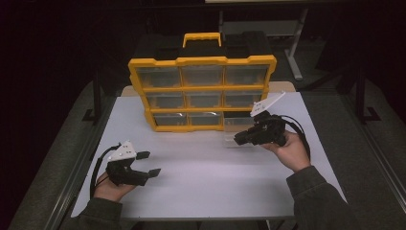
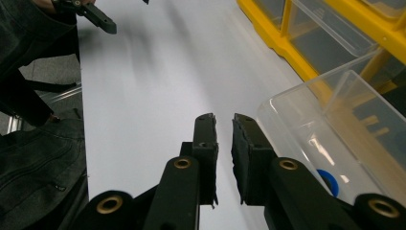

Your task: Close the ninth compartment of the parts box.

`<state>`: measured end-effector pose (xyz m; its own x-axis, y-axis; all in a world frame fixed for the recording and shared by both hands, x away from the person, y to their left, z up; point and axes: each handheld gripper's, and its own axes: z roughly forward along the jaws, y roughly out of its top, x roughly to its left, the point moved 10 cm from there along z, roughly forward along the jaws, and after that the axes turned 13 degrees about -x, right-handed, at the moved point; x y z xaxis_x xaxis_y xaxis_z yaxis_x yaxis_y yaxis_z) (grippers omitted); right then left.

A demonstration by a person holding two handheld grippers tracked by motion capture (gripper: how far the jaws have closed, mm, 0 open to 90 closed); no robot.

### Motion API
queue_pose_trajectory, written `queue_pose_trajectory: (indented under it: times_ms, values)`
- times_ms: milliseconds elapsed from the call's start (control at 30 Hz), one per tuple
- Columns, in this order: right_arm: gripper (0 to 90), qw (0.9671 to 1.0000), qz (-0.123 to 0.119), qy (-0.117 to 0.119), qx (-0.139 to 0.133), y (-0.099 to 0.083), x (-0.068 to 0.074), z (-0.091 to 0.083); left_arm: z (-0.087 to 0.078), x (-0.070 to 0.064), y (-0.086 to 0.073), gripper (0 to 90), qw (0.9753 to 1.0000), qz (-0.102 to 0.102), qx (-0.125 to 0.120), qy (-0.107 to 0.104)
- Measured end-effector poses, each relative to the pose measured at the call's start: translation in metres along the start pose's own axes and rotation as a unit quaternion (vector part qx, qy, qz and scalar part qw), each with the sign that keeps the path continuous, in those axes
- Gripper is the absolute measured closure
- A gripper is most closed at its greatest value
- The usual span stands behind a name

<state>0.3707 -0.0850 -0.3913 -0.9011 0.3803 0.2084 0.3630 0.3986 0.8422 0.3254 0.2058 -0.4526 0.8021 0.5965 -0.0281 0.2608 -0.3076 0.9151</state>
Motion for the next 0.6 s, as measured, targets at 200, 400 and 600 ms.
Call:
queue_pose_trajectory:
  times_ms: [200,400,600]
  values:
    - [78.6,1.0,-0.005,0.0,0.003,-0.003,0.003,0.001,0.0,0.0,0.0,24.1,1.0,0.004,0.002,-0.002]
    - [78.6,1.0,0.001,0.001,0.006,-0.009,0.004,0.002,0.0,-0.002,0.0,24.1,1.0,-0.004,0.001,-0.001]
    - [78.5,0.9999,0.004,0.004,0.01,-0.017,0.004,0.007,-0.002,-0.001,0.0,24.1,1.0,-0.001,0.002,0.001]
